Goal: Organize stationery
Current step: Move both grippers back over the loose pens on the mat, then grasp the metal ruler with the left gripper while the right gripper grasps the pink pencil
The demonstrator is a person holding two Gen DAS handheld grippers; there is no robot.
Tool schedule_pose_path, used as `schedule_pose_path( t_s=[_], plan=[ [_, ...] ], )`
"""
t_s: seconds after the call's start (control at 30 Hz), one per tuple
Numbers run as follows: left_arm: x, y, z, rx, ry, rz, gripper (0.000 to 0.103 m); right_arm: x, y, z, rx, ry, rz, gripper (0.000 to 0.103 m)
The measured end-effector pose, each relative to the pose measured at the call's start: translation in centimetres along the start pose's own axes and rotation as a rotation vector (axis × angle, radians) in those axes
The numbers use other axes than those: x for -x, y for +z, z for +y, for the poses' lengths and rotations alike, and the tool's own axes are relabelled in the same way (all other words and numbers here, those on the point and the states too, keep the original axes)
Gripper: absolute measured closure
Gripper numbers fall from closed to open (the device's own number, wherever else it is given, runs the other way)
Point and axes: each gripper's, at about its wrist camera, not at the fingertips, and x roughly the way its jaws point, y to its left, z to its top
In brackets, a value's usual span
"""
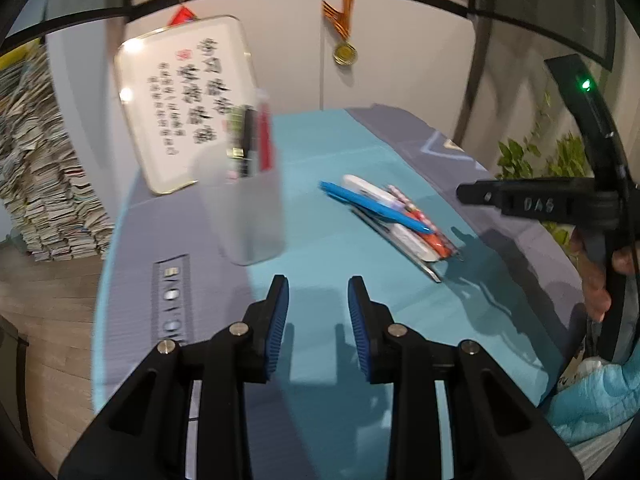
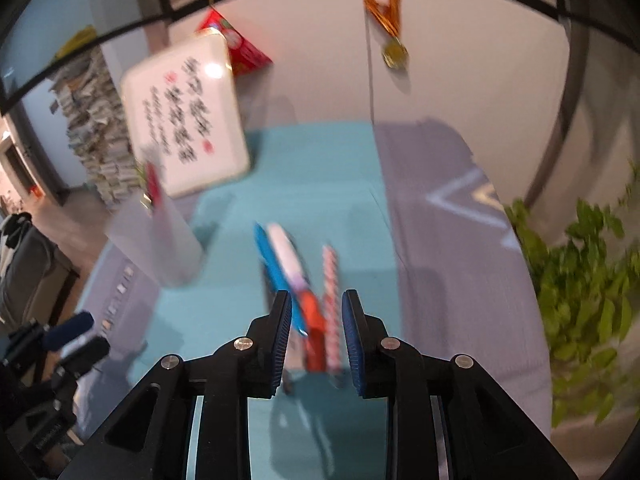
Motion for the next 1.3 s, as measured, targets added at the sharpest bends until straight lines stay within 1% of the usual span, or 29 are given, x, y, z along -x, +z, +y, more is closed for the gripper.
schedule_pose_path(
  t_s=[0.13, 0.33, 0.43, 0.5, 0.6, 0.7, 0.8, 0.83, 0.9, 0.97, 1.03, 1.1, 1.13, 1.17, 1.2, 1.23, 1.3],
  plan=[
    [-1.9, 0.7, -2.4, -0.01, -0.012, 0.023, 0.075, -1.3, -1.2, -1.1, 0.006, 0.02, 0.041, 0.077],
    [-4.1, 1.4, -4.8, -0.019, -0.032, 0.071, 0.074, -2.4, -2.8, -1.0, 0.087, 0.041, 0.059, 0.077],
    [-5.1, 1.7, -5.7, -0.026, -0.04, 0.095, 0.074, -3.2, -3.4, -0.9, 0.114, 0.057, 0.084, 0.077],
    [-5.6, 1.9, -6.2, -0.026, -0.056, 0.109, 0.074, -3.8, -3.7, -1.0, 0.128, 0.05, 0.102, 0.077],
    [-6.7, 2.1, -6.8, -0.027, -0.074, 0.133, 0.073, -3.9, -3.7, -1.3, 0.123, 0.031, 0.084, 0.077],
    [-7.6, 1.9, -7.4, -0.036, -0.091, 0.164, 0.071, -3.9, -3.4, -2.3, 0.075, 0.035, 0.072, 0.077],
    [-8.5, 1.6, -7.7, -0.033, -0.108, 0.191, 0.071, -4.0, -3.5, -2.5, 0.07, 0.042, 0.07, 0.085],
    [-8.7, 1.6, -7.8, -0.028, -0.115, 0.198, 0.071, -4.0, -3.5, -2.4, 0.07, 0.043, 0.07, 0.085],
    [-9.3, 1.6, -7.8, -0.021, -0.113, 0.205, 0.071, -4.0, -3.5, -2.4, 0.072, 0.049, 0.072, 0.085],
    [-9.6, 1.8, -7.6, -0.018, -0.095, 0.184, 0.068, -3.9, -3.7, -2.2, 0.079, 0.053, 0.077, 0.085],
    [-9.8, 1.9, -7.3, -0.009, -0.085, 0.181, 0.07, -3.8, -3.7, -2.1, 0.088, 0.052, 0.079, 0.085],
    [-9.7, 1.8, -7.0, -0.014, -0.077, 0.181, 0.083, -3.8, -3.6, -2.0, 0.094, 0.055, 0.082, 0.085],
    [-9.5, 1.7, -6.9, -0.025, -0.06, 0.182, 0.089, -3.7, -3.5, -1.9, 0.098, 0.054, 0.08, 0.083],
    [-9.3, 1.5, -6.6, -0.036, -0.049, 0.182, 0.091, -3.7, -3.4, -1.7, 0.107, 0.049, 0.077, 0.082],
    [-8.9, 1.2, -6.2, -0.043, -0.043, 0.183, 0.091, -3.8, -3.2, -1.5, 0.12, 0.046, 0.075, 0.073],
    [-8.6, 0.9, -5.9, -0.046, -0.038, 0.186, 0.093, -3.9, -3.1, -1.3, 0.131, 0.044, 0.073, 0.062],
    [-8.1, 0.4, -5.0, -0.045, -0.032, 0.195, 0.094, -4.2, -2.7, -0.9, 0.15, 0.036, 0.062, 0.06]
  ],
)
